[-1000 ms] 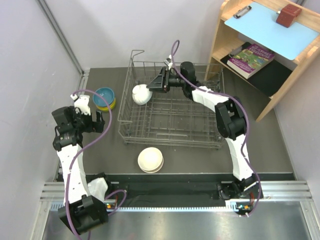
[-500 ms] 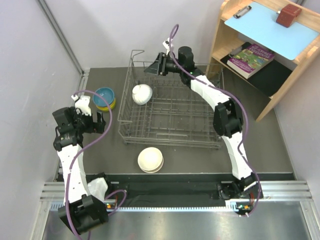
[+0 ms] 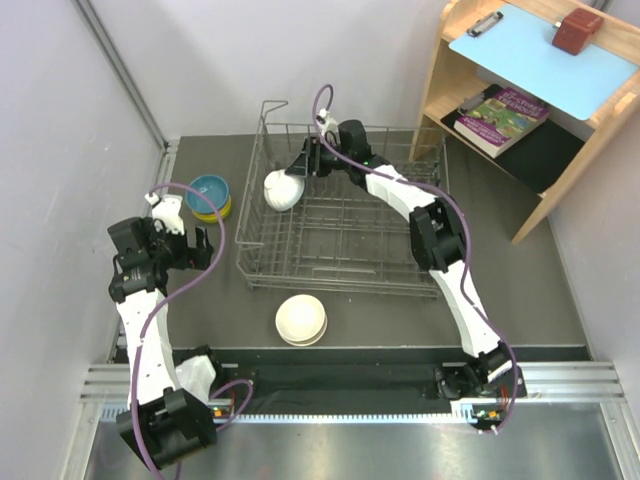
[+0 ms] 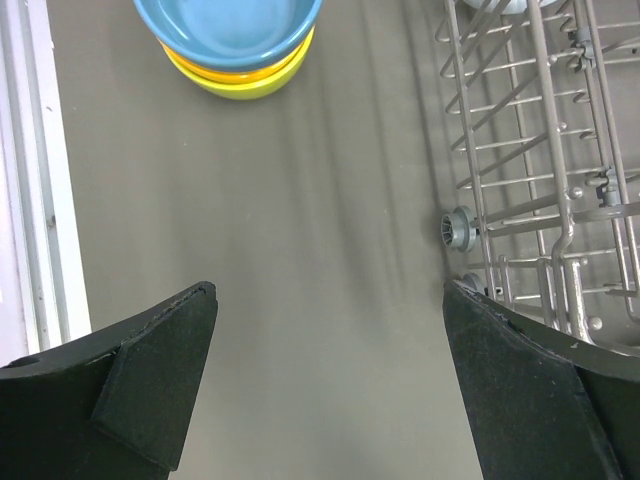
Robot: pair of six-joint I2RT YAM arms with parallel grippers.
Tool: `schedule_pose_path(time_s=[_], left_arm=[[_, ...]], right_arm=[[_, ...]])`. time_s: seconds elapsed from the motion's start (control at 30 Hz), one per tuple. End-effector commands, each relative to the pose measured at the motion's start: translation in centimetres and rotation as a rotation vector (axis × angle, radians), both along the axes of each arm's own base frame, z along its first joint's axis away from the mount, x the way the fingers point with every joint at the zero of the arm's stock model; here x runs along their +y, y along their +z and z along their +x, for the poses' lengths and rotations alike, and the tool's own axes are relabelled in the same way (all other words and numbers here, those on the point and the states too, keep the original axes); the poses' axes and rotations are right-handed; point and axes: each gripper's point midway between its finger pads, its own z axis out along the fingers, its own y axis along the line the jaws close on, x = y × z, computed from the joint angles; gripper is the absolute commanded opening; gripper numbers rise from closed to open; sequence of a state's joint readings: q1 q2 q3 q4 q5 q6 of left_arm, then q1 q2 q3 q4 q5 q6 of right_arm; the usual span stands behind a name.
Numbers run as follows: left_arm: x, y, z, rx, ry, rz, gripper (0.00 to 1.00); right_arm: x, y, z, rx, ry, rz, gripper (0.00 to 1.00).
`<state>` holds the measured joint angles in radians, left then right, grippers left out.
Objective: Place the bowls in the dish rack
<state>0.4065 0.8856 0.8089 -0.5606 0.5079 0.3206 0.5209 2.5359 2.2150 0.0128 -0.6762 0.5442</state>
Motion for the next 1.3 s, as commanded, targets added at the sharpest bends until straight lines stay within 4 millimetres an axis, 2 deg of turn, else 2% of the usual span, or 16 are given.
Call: schedule_pose_path(time_s=[0.0, 0.2, 0.53, 0.6, 0.63, 0.67, 0.77, 0.93, 1.07, 1.27], left_arm=[[0.2, 0.7, 0.3, -0.044, -0.004, 0.010, 0.99], [0.0, 0.7, 0.3, -0.044, -0.011, 0.004, 0.99], [-0.2, 0.8, 0.2, -0.051, -0.020, 0.001, 0.99], [-0.3, 0.8, 0.2, -0.053, -0.022, -0.001, 0.99], [-0.3, 0.8, 0.1, -0.053, -0.023, 0.000, 0.99], [-0.4, 0.8, 0.1, -0.053, -0.023, 0.000, 0.99], [-0.5, 0.9, 0.0, -0.057, -0.026, -0.002, 0.99], [-0.5, 1.2, 0.0, -0.063, -0.029, -0.003, 0.99], [-0.5, 1.1, 0.0, -0.063, -0.027, -0.004, 0.99], [-0.6, 1.2, 0.0, -0.066, -0.028, -0.003, 0.99]], right_arm=[[2.6, 1.1, -1.9, -0.076, 0.069, -0.006, 0.63], [3.1, 0.0, -4.1, -0.082, 0.113, -0.065, 0.63], [2.4, 0.0, -7.8, -0.111, 0.187, -0.173, 0.60], [2.2, -0.2, -7.7, -0.179, 0.170, -0.228, 0.61], [2.0, 0.8, -7.5, -0.217, 0.148, -0.242, 0.61], [1.3, 0.4, -6.2, -0.261, 0.084, -0.297, 0.61], [0.6, 2.2, -4.6, -0.344, -0.006, -0.335, 0.62], [-0.6, 3.9, -2.6, -0.393, -0.126, -0.375, 0.61], [-0.5, 5.2, -2.8, -0.441, -0.117, -0.386, 0.60], [-0.2, 7.0, -4.5, -0.570, -0.096, -0.462, 0.60]])
